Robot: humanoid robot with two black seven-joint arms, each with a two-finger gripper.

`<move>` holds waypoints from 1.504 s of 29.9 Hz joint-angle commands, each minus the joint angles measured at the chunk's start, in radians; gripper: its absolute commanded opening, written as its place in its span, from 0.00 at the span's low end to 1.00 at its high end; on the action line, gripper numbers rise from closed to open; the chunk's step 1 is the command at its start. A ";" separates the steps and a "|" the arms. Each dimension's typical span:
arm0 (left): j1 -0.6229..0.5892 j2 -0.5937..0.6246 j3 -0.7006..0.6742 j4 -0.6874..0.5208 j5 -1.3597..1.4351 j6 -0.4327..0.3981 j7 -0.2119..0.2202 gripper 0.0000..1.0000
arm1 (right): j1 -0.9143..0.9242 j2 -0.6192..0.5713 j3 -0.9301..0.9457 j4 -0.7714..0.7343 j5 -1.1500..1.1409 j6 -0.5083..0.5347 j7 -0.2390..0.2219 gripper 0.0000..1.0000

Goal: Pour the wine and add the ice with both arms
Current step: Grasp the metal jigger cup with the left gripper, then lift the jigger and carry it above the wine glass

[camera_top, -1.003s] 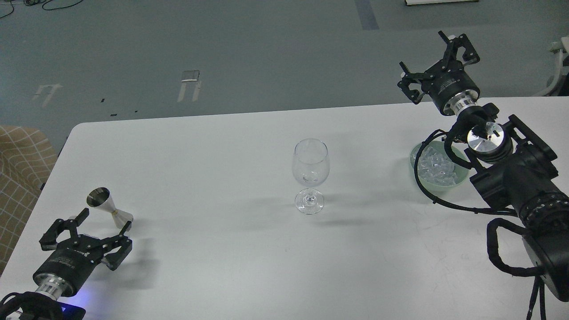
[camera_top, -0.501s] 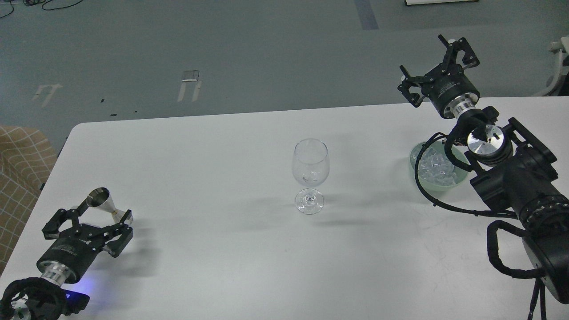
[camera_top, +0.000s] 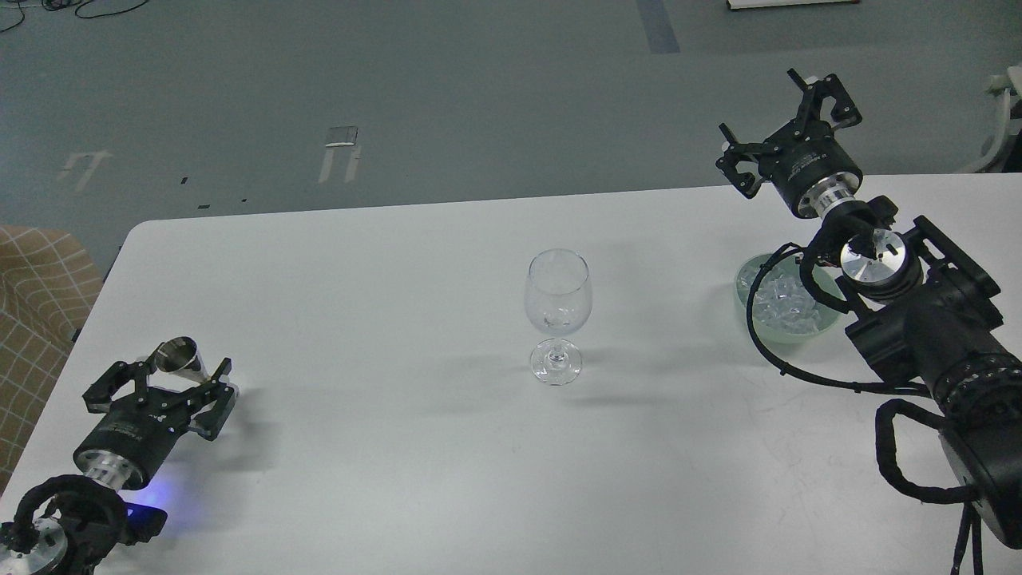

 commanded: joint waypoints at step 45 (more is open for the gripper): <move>-0.071 0.014 0.012 -0.079 -0.063 -0.060 0.058 0.06 | -0.013 -0.016 -0.002 0.007 -0.006 -0.005 0.002 1.00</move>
